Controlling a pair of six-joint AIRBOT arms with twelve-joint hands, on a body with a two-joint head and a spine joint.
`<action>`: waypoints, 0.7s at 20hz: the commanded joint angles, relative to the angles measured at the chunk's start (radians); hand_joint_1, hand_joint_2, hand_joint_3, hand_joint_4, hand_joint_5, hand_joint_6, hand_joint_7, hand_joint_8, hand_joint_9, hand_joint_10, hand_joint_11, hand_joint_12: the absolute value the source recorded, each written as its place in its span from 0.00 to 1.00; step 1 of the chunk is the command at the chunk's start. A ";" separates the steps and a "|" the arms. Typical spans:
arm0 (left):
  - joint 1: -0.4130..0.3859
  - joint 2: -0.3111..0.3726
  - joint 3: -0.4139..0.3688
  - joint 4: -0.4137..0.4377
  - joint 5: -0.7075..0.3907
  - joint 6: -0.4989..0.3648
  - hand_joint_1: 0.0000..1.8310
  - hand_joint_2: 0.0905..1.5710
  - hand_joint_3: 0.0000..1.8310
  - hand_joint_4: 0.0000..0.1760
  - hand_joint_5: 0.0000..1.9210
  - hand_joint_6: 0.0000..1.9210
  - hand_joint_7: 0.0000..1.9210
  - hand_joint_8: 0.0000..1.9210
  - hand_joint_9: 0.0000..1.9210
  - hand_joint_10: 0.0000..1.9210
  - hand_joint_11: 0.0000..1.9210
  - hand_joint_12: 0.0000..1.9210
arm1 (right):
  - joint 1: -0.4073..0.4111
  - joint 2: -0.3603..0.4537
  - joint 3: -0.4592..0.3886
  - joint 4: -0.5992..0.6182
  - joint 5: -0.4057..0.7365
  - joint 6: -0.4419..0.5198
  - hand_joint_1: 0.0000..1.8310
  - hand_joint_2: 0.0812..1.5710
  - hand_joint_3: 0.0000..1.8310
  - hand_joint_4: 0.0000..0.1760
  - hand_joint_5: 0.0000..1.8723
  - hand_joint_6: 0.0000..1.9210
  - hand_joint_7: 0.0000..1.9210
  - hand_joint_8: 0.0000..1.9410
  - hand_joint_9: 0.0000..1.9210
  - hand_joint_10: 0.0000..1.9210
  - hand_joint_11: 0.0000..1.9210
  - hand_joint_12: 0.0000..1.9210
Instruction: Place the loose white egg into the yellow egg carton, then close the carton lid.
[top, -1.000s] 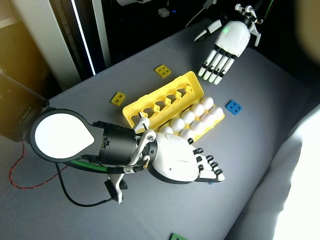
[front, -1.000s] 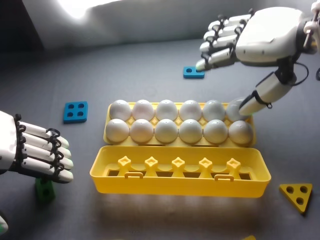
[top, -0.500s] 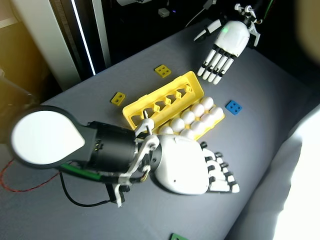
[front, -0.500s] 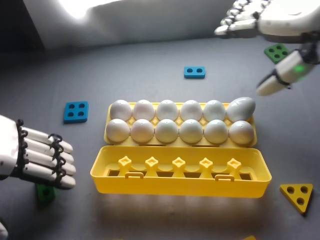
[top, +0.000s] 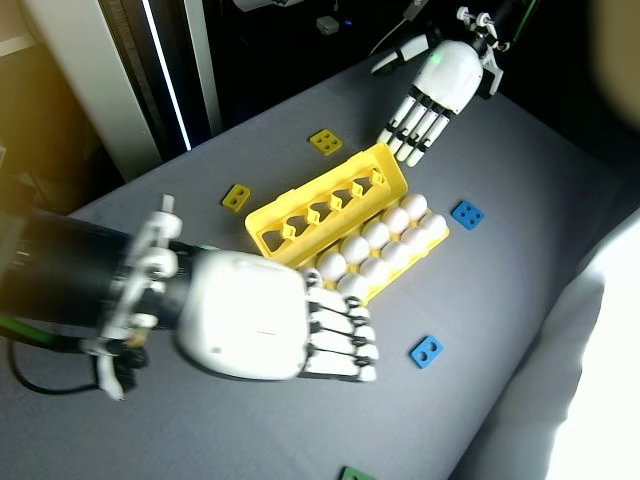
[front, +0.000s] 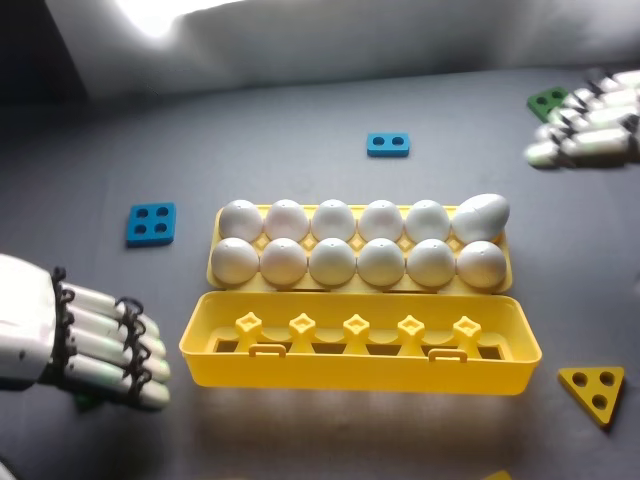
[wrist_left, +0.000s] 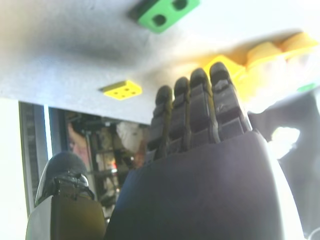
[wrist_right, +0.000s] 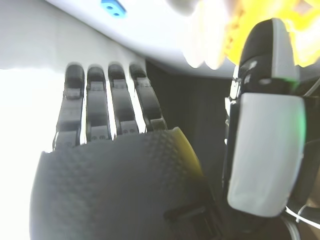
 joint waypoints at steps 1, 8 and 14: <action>0.008 0.010 0.000 -0.052 -0.046 0.001 0.00 0.65 0.00 0.00 0.04 0.00 0.02 0.00 0.01 0.00 0.00 0.02 | -0.010 0.037 -0.015 0.031 0.019 0.006 0.28 0.53 0.00 0.00 0.04 0.00 0.04 0.00 0.03 0.00 0.00 0.11; 0.037 -0.014 -0.011 -0.051 -0.042 0.029 0.00 0.64 0.00 0.00 0.04 0.00 0.02 0.00 0.01 0.00 0.00 0.05 | -0.030 0.176 -0.129 0.032 -0.041 0.051 0.30 0.54 0.00 0.00 0.01 0.00 0.01 0.00 0.02 0.00 0.00 0.07; 0.039 -0.024 -0.033 -0.054 -0.018 0.031 0.00 0.64 0.00 0.00 0.07 0.00 0.05 0.00 0.04 0.00 0.00 0.12 | -0.025 0.210 -0.182 0.032 -0.067 0.069 0.30 0.55 0.00 0.00 0.01 0.00 0.00 0.00 0.01 0.00 0.00 0.02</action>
